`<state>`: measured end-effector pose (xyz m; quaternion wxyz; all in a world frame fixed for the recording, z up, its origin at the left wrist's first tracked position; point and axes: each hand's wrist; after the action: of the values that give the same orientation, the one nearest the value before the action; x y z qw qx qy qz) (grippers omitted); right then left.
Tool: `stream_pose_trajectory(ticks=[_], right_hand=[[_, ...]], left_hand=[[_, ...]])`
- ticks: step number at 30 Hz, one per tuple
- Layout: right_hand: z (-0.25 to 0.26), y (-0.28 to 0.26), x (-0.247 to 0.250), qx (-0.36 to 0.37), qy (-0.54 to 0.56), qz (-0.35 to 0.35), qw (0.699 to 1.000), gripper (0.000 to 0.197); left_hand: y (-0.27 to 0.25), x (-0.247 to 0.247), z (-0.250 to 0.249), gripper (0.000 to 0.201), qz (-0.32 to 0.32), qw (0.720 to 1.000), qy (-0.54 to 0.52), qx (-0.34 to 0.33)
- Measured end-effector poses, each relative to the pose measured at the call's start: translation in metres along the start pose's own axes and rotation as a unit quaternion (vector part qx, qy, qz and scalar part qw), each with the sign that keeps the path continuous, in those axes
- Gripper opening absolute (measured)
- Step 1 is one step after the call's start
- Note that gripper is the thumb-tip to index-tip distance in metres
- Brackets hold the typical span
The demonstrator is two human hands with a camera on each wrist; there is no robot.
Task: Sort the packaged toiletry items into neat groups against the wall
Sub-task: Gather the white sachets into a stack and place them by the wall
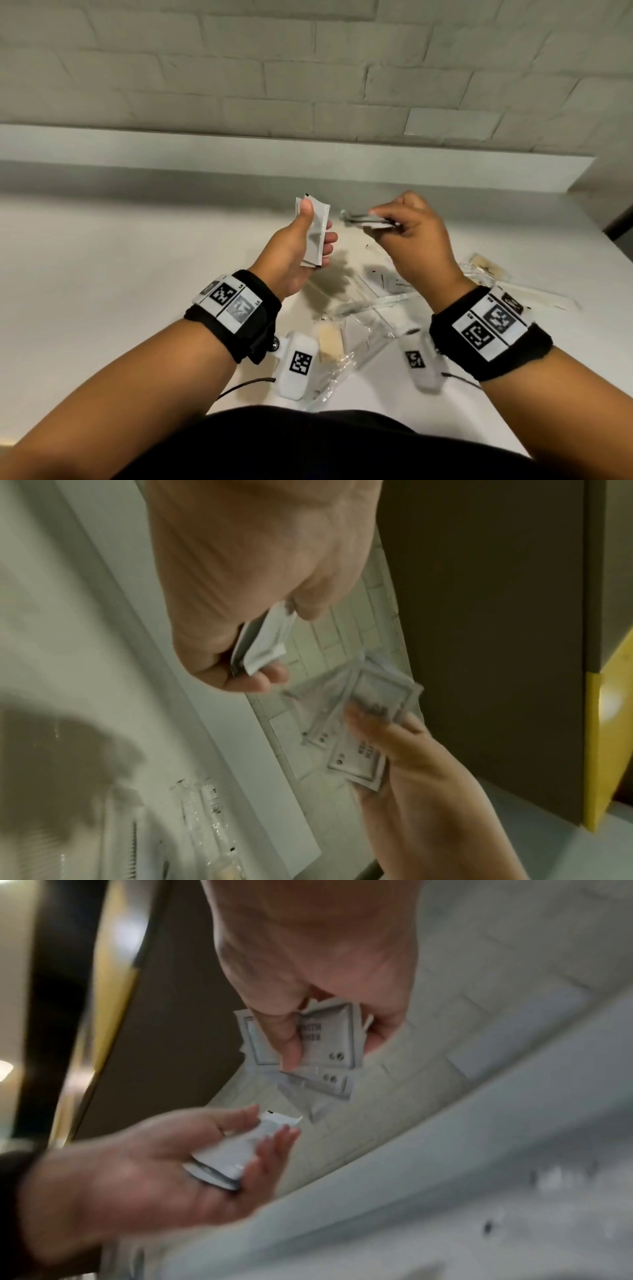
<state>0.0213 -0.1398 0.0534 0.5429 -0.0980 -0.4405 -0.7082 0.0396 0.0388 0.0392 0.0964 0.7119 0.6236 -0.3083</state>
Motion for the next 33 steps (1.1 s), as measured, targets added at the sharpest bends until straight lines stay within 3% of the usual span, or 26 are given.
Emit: stream_pose_trajectory(ticks=[1, 3, 4, 6, 9, 12, 15, 17, 19, 21, 26, 28, 30, 32, 33], right_hand=[[-0.003, 0.002, 0.003, 0.119, -0.111, -0.038, 0.986, 0.028], [-0.007, -0.001, 0.006, 0.306, -0.258, -0.065, 0.914, 0.022], [-0.008, -0.005, 0.007, 0.347, -0.286, -0.063, 0.891, 0.02], [-0.014, -0.012, 0.004, 0.354, -0.287, -0.061, 0.888, 0.022], [-0.028, -0.022, -0.001, 0.279, -0.245, -0.048, 0.928, 0.03], [-0.026, -0.028, 0.008, 0.086, -0.134, 0.057, 0.986, 0.029], [-0.015, -0.024, 0.02, -0.102, 0.023, 0.103, 0.989, 0.028], [-0.008, -0.017, 0.022, -0.187, 0.175, 0.111, 0.96, 0.018], [0.0, -0.009, 0.015, -0.204, 0.248, 0.133, 0.938, 0.01], [0.01, -0.008, 0.001, -0.206, 0.272, 0.13, 0.931, 0.02], [0.011, -0.002, -0.008, -0.267, 0.291, 0.04, 0.918, 0.032], [0.004, 0.003, -0.001, -0.277, 0.362, 0.08, 0.887, 0.047], [0.008, 0.005, 0.003, -0.261, 0.393, 0.189, 0.861, 0.05], [0.014, 0.003, 0.002, -0.232, 0.365, 0.249, 0.867, 0.037], [0.016, 0.004, 0.001, -0.216, 0.345, 0.232, 0.884, 0.029]], left_hand=[[0.0, 0.0, -0.001, 0.037, 0.017, 1.0, 0.002, 0.017], [-0.001, -0.001, -0.003, 0.02, 0.035, 0.999, 0.021, 0.022], [-0.001, 0.0, -0.002, 0.026, 0.034, 0.999, 0.023, 0.008], [0.0, 0.0, -0.002, 0.037, 0.038, 0.999, 0.012, -0.018], [0.0, 0.003, -0.003, 0.035, 0.011, 0.998, -0.001, -0.059], [0.001, 0.008, -0.003, 0.029, -0.004, 0.997, 0.001, -0.083], [-0.001, 0.006, -0.002, 0.029, -0.004, 0.995, 0.001, -0.099], [-0.003, 0.001, 0.0, 0.032, 0.003, 0.995, -0.019, -0.098], [-0.005, -0.006, 0.003, 0.038, 0.02, 0.996, -0.022, -0.086], [-0.008, -0.016, 0.007, 0.034, 0.035, 0.997, -0.003, -0.065], [-0.009, -0.008, 0.0, 0.023, 0.002, 0.999, -0.025, -0.03], [-0.008, 0.001, -0.002, 0.022, 0.014, 0.998, 0.023, -0.053], [-0.008, 0.005, 0.0, 0.022, 0.037, 0.994, 0.078, -0.064], [-0.008, 0.006, 0.002, 0.024, 0.057, 0.99, 0.119, -0.055], [-0.007, 0.005, 0.003, 0.022, 0.057, 0.989, 0.128, -0.054]])
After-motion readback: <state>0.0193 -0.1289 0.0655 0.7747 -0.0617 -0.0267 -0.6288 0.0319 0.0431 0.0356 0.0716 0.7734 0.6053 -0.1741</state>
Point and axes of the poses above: each hand's wrist, its own y-axis towards the middle knuckle, its own x-axis out of the back of the hand, z = x × y, and after that the axes turned 15 degrees about -y, right-handed
